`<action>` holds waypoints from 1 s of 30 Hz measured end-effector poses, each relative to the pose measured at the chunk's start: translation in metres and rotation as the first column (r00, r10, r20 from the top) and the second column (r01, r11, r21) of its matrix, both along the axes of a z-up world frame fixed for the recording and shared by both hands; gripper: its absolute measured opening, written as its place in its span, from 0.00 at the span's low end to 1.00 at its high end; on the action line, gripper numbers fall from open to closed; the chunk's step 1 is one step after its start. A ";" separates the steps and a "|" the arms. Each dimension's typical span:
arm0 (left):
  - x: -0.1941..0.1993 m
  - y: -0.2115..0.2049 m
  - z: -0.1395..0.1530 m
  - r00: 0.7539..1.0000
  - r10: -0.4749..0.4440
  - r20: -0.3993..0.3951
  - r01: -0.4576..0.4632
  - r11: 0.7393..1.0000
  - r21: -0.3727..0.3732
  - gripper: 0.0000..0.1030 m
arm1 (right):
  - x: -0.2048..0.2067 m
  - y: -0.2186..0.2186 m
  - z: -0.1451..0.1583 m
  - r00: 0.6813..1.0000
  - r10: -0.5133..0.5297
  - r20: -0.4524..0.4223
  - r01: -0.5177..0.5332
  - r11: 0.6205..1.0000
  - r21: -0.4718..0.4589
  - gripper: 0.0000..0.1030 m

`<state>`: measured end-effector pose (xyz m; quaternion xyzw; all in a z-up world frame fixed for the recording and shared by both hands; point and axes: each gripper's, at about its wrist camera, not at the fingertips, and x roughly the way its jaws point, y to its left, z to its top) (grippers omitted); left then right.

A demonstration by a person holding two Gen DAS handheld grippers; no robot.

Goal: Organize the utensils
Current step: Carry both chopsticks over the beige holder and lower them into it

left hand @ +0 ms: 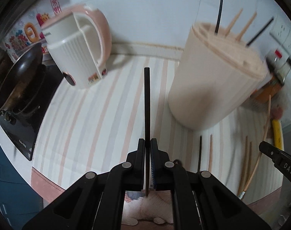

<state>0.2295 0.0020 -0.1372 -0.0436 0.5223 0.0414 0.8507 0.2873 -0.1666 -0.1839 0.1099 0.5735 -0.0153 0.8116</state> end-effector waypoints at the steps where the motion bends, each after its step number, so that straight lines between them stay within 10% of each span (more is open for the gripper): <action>1: 0.000 0.003 0.003 1.000 0.003 0.011 -0.003 1.000 -0.006 0.03 | 0.001 0.001 0.009 1.000 0.001 0.021 -0.001 1.000 0.011 0.07; 30: 0.031 0.021 0.187 0.936 0.047 0.349 -0.012 0.995 -0.102 0.02 | 0.095 -0.019 0.170 0.923 0.017 0.384 -0.073 0.989 0.132 0.07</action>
